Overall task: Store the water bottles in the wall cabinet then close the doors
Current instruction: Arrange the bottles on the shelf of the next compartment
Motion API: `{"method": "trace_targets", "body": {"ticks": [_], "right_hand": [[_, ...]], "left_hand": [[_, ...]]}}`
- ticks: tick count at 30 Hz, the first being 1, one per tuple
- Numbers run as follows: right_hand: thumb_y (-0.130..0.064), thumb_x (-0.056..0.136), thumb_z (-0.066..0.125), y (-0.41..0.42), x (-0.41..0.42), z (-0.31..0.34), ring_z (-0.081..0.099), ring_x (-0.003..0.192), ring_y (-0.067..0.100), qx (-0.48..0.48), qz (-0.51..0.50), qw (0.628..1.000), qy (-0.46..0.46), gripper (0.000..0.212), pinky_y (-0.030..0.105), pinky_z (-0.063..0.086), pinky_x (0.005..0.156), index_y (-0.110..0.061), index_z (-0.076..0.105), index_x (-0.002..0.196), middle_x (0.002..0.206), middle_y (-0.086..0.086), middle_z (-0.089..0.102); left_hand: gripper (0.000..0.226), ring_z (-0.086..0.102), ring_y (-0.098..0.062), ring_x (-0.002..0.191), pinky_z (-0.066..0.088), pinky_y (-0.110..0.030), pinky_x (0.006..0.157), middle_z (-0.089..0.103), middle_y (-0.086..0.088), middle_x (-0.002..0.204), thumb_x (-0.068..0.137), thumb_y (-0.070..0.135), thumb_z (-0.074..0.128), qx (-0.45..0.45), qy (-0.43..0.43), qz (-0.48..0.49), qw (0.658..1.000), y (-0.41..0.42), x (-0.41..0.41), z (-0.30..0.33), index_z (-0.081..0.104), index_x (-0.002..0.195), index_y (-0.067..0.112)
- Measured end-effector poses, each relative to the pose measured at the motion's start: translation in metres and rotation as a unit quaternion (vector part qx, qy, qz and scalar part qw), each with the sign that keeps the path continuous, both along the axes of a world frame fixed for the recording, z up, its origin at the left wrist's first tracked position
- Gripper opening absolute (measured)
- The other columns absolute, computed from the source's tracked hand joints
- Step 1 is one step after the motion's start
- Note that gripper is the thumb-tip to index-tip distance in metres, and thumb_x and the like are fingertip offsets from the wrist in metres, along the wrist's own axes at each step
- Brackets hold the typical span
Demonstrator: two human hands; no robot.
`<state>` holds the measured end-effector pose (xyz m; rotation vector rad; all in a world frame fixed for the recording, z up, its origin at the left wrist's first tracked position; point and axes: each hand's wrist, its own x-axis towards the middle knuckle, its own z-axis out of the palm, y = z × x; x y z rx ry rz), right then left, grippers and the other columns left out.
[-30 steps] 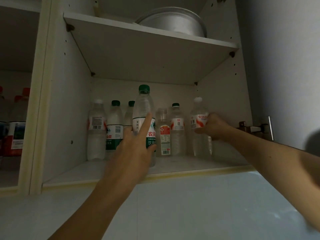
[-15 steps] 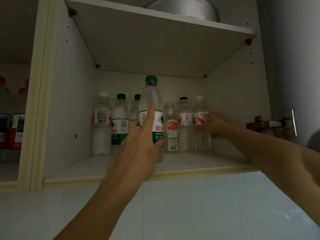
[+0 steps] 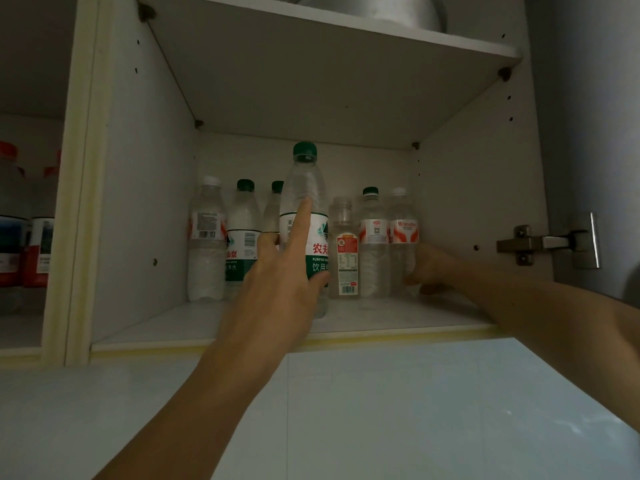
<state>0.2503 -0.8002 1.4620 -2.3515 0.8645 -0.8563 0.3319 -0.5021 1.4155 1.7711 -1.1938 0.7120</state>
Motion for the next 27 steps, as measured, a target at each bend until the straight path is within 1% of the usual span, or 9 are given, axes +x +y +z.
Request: {"method": "trace_targets", "body": {"ticks": [5,9,12,14,17,20,22,24,27], "right_hand": [[-0.013,0.090,0.074,-0.004,0.006,0.002,0.065,0.103,0.030,-0.034,-0.009,0.999,0.029,0.036,0.044,0.062,0.084,-0.019,0.061,0.123,0.120,0.009,0.062],[-0.012,0.089,0.074,-0.005,0.008,0.002,0.064,0.102,0.028,-0.036,-0.004,0.999,0.033,0.037,0.040,0.062,0.078,-0.021,0.060,0.123,0.120,0.007,0.062],[-0.013,0.089,0.074,-0.004,0.007,0.002,0.063,0.101,0.028,-0.034,0.000,0.999,0.032,0.039,0.037,0.061,0.070,-0.022,0.059,0.123,0.119,0.006,0.061],[-0.017,0.090,0.074,0.000,0.007,0.004,0.062,0.097,0.027,-0.025,-0.013,0.999,0.025,0.033,0.035,0.058,0.064,-0.023,0.059,0.118,0.113,0.005,0.060],[-0.019,0.090,0.074,0.011,0.003,0.014,0.058,0.083,0.024,-0.006,-0.043,0.999,-0.020,0.021,0.035,0.055,0.063,-0.019,0.056,0.101,0.096,0.007,0.056],[-0.021,0.090,0.073,0.033,-0.004,0.022,0.056,0.073,0.018,-0.070,-0.040,0.995,-0.061,0.020,0.030,0.049,0.057,-0.015,0.059,0.104,0.089,0.007,0.058],[-0.022,0.090,0.074,0.057,-0.013,0.022,0.055,0.068,0.011,-0.118,0.000,0.989,-0.084,0.019,0.024,0.041,0.054,-0.012,0.066,0.103,0.087,0.005,0.063],[-0.030,0.089,0.075,0.087,-0.025,0.019,0.057,0.068,0.013,-0.149,0.032,0.984,-0.095,0.027,0.024,0.039,0.055,-0.005,0.071,0.098,0.083,0.006,0.065],[-0.045,0.090,0.071,0.135,-0.046,0.008,0.065,0.072,0.026,-0.181,0.076,0.975,-0.108,0.048,0.034,0.051,0.062,0.003,0.072,0.100,0.082,0.015,0.070]], "left_hand": [[0.099,0.050,-0.014,0.108,0.051,-0.038,0.097,0.033,-0.004,0.145,0.096,0.036,0.064,-0.005,-0.008,0.000,1.000,-0.001,0.003,0.000,-0.016,0.150,0.057],[0.097,0.044,-0.010,0.101,0.045,-0.029,0.089,0.034,-0.004,0.143,0.097,0.036,0.063,-0.005,-0.015,-0.001,1.000,0.000,0.003,0.000,-0.014,0.152,0.055],[0.096,0.048,-0.013,0.105,0.050,-0.036,0.094,0.035,-0.005,0.142,0.097,0.036,0.064,-0.001,-0.008,0.002,1.000,0.001,0.002,0.001,-0.013,0.152,0.056],[0.096,0.049,-0.014,0.107,0.050,-0.036,0.093,0.035,-0.005,0.144,0.097,0.036,0.064,0.001,-0.005,0.012,1.000,0.002,0.001,0.001,-0.012,0.152,0.056],[0.096,0.048,-0.011,0.101,0.047,-0.029,0.081,0.037,-0.004,0.142,0.096,0.037,0.065,0.001,-0.012,0.019,1.000,0.001,0.002,0.001,-0.011,0.153,0.055],[0.095,0.045,-0.010,0.099,0.042,-0.028,0.079,0.038,-0.005,0.140,0.096,0.039,0.065,0.000,-0.025,0.035,0.999,0.003,0.003,0.000,-0.008,0.154,0.053],[0.092,0.046,-0.013,0.102,0.042,-0.030,0.083,0.040,-0.007,0.141,0.095,0.040,0.065,-0.006,-0.035,0.044,0.998,0.005,0.001,0.000,-0.003,0.156,0.050],[0.083,0.050,-0.021,0.114,0.046,-0.036,0.091,0.040,-0.009,0.143,0.096,0.042,0.063,-0.025,-0.037,0.052,0.998,0.008,-0.004,0.001,0.008,0.158,0.043],[0.062,0.051,-0.027,0.124,0.049,-0.043,0.098,0.043,-0.009,0.142,0.099,0.041,0.059,-0.057,-0.042,0.050,0.996,0.018,-0.014,0.002,0.032,0.154,0.029]]}}
